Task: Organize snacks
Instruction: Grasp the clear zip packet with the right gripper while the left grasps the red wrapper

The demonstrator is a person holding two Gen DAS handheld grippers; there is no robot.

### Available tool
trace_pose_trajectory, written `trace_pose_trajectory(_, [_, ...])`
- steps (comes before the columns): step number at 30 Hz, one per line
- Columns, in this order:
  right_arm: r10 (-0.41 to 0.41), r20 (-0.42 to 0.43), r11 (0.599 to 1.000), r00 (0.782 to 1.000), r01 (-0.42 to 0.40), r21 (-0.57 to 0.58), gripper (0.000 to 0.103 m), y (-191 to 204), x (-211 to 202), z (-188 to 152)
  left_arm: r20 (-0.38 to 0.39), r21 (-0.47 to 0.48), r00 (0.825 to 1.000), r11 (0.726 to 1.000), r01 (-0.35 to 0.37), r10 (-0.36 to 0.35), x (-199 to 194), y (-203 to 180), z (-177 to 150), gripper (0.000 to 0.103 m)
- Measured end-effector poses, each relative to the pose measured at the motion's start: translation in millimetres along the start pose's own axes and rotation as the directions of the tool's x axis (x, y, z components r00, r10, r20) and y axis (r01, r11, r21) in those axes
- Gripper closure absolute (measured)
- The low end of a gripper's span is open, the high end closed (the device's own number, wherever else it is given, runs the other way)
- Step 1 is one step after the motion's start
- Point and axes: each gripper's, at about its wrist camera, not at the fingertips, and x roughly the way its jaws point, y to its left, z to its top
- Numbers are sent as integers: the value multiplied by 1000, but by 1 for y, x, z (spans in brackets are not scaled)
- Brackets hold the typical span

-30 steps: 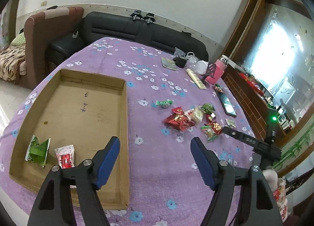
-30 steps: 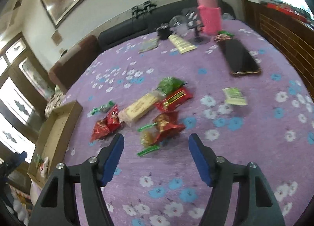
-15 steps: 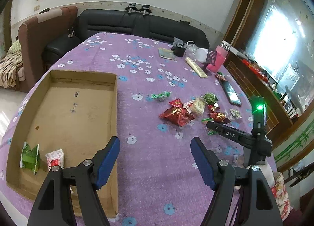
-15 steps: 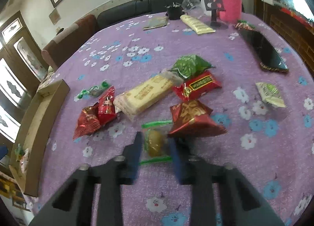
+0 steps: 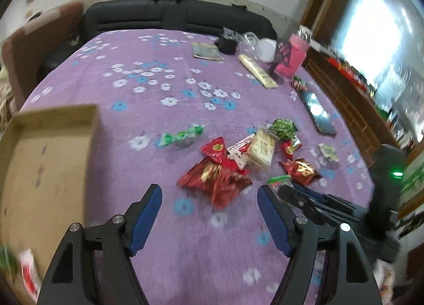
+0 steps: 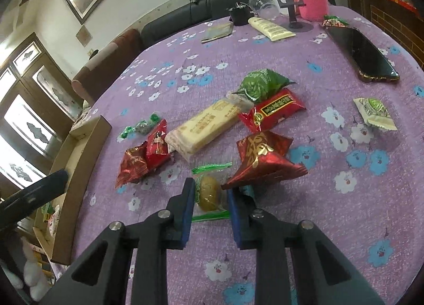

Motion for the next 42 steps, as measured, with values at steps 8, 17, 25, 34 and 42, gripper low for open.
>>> trace_pose_trajectory(8, [12,-12,1000,1000,-12,1,80,-1,2,1,-2,135,998,989,-60,61,40,-9,9,25])
trace_pose_trajectory(17, [16,-15,1000,1000,-16,-2,80,0,3,1,-37,138,999,990,-3,8,49,-11,4,45])
trace_pose_trajectory(25, [31,-6,999,999,-31,-33,80,6,3,-1,-10,145,999,988,51,-51,20,-16,-6,100])
trace_pose_trajectory(34, [25,-6,1000,1000,-25,-16,80,3,1,-1,42,62,998,997,53,-56,11,3,-1,19])
trace_pose_trajectory(42, [33,-10,999,999,-33,-7,80,1,1,0,-24,185,1000,983,-4,8,52,-21,0,21])
